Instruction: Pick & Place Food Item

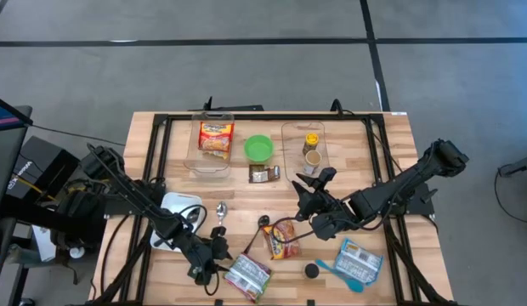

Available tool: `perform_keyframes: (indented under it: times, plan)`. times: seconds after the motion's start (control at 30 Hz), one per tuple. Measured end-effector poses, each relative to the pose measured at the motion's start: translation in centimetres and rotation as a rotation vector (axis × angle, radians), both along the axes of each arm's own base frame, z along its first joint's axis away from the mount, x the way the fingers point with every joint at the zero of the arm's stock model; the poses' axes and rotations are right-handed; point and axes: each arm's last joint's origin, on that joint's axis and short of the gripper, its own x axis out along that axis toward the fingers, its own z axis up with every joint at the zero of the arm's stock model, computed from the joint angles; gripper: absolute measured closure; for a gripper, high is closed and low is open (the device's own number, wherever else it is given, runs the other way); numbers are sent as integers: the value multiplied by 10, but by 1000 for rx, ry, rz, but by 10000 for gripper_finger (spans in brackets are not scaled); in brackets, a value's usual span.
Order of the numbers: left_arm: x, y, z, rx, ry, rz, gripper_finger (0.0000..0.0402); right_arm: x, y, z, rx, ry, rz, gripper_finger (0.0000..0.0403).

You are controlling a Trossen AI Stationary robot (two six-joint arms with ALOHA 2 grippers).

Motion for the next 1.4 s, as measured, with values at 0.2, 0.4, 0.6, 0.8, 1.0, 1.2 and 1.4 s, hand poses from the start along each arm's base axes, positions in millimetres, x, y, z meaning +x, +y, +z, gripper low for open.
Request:
perform_keyframes:
  times: [0.2,0.4,0.6,0.8,1.0,1.2,1.4]
  plan:
    - [1,0,-1,2,0,1,216,0,0,0,0,0,0,285]
    - [3,-4,-12,-3,24,-14,227,0,0,0,0,0,0,285]
    - [5,-6,-22,3,56,-24,231,0,0,0,0,-1,0,285]
    - [5,-6,-27,8,74,-23,231,0,0,0,0,-1,0,285]
    - [5,-6,-27,9,75,-22,232,0,0,0,1,-1,0,285]
    - [6,-7,-33,18,94,-26,243,0,0,0,0,-1,0,285]
    - [5,-7,-34,19,96,-26,252,0,0,0,1,-1,0,285]
